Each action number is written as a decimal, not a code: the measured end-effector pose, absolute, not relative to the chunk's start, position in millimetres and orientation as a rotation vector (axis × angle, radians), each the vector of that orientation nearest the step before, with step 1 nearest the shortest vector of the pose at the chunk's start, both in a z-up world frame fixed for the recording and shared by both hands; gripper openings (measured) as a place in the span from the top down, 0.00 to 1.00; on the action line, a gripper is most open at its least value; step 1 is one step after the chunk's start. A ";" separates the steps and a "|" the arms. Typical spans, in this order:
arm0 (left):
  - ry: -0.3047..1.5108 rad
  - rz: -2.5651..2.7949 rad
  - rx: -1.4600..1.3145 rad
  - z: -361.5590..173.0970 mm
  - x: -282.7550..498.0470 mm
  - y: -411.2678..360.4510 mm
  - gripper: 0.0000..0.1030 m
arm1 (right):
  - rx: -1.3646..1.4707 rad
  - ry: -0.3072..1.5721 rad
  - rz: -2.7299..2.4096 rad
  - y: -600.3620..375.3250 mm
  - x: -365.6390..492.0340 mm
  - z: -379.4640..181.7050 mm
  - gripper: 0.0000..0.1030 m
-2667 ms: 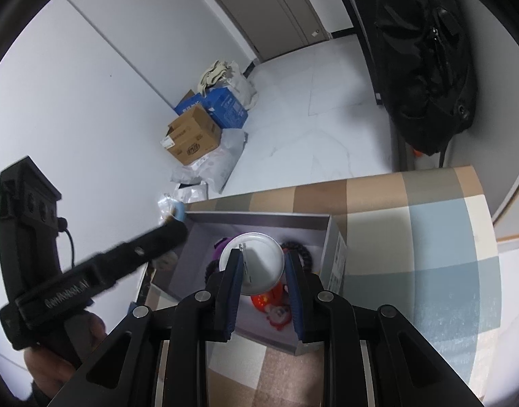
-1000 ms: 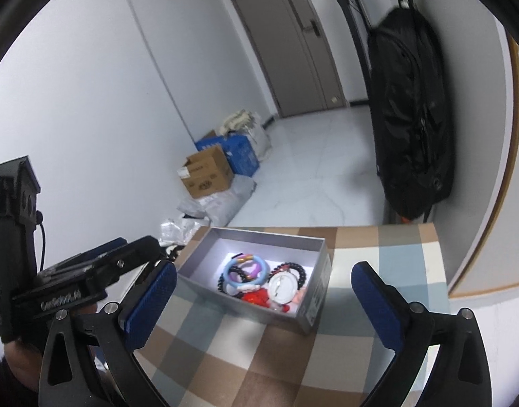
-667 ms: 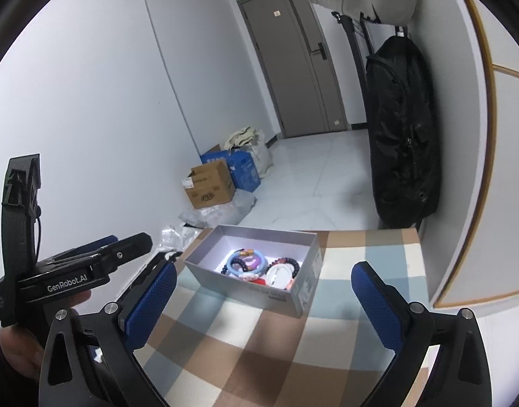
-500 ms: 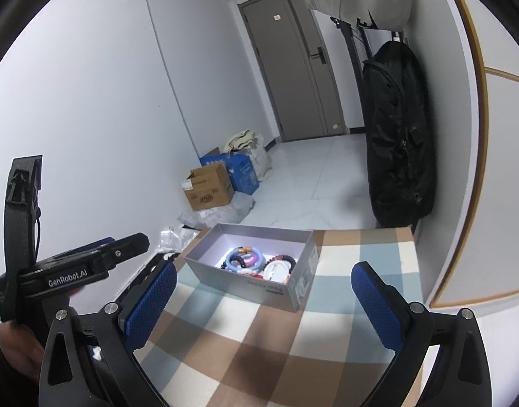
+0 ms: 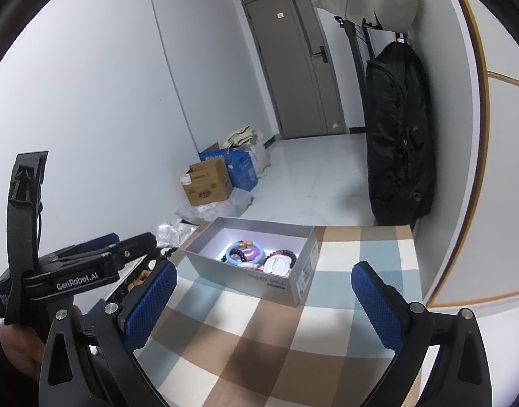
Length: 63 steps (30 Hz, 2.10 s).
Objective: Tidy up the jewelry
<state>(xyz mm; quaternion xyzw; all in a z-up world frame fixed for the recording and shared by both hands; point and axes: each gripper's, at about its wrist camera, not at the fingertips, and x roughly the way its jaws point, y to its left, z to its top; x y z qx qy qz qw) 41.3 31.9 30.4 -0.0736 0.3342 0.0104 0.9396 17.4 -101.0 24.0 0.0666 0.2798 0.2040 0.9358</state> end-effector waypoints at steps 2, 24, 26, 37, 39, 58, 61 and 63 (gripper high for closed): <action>0.680 0.015 -0.148 29.7 41.4 31.2 0.16 | 0.142 0.573 0.415 -100.8 17.6 23.6 0.00; 0.702 -0.005 -0.180 27.6 44.3 36.6 0.16 | 0.153 0.601 0.407 -101.2 19.3 20.2 0.00; 0.702 -0.006 -0.179 27.8 44.2 36.3 0.16 | 0.153 0.599 0.406 -102.0 19.3 20.4 0.00; 0.703 -0.017 -0.175 27.0 43.7 35.3 0.16 | 0.156 0.594 0.392 -105.1 19.3 21.1 0.00; 0.708 -0.024 -0.175 26.7 43.5 34.7 0.16 | 0.156 0.594 0.391 -104.9 19.2 21.2 0.00; 0.694 -0.037 -0.152 29.0 41.6 30.5 0.16 | 0.137 0.596 0.382 -103.1 19.0 22.1 0.00; 0.700 -0.034 -0.149 27.6 42.8 30.7 0.16 | 0.135 0.595 0.381 -103.2 19.1 22.1 0.00; 0.706 -0.038 -0.149 27.0 43.0 30.2 0.16 | 0.137 0.601 0.381 -103.1 20.0 21.2 0.00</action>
